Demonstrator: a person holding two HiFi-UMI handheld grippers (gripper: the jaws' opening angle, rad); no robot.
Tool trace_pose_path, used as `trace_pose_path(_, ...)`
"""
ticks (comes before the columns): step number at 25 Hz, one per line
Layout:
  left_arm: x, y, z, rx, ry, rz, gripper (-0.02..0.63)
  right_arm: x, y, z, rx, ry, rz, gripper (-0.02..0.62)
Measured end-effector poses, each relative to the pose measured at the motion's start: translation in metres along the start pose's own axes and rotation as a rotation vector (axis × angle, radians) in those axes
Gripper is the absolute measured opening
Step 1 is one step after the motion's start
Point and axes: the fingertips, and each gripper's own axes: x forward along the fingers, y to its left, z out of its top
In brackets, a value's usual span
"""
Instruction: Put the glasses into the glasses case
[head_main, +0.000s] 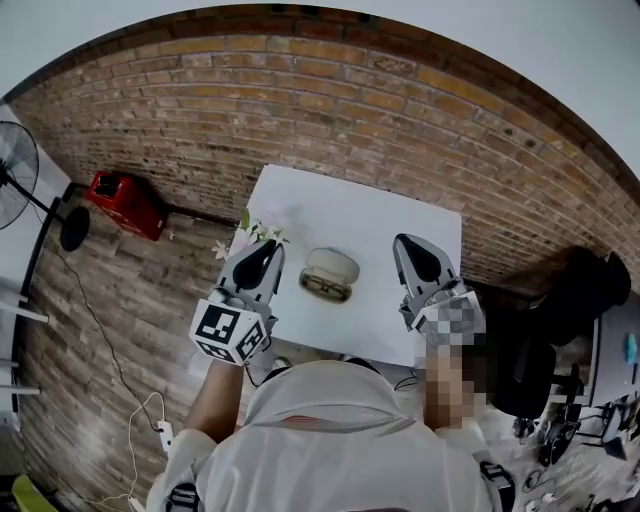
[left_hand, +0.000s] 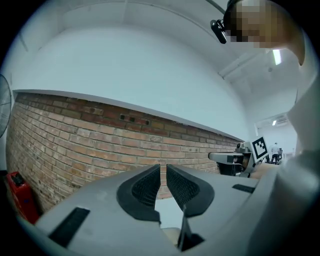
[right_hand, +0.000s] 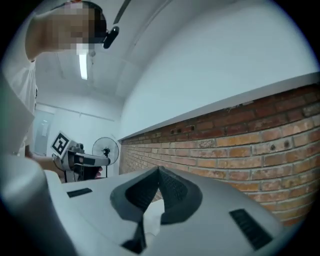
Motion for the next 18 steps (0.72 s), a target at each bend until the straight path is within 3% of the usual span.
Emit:
trace_pose_path(8, 0.01, -0.014, 0.003, 0.012, 0.001, -0.062, 0.044, -0.007, 0.005, -0.013, 0.002, 0.032, -0.016, 0.051)
trace_pose_path(18, 0.0, -0.005, 0.001, -0.024, 0.001, -0.048, 0.044, 0.008, 0.017, -0.015, -0.001, 0.045, 0.022, 0.051)
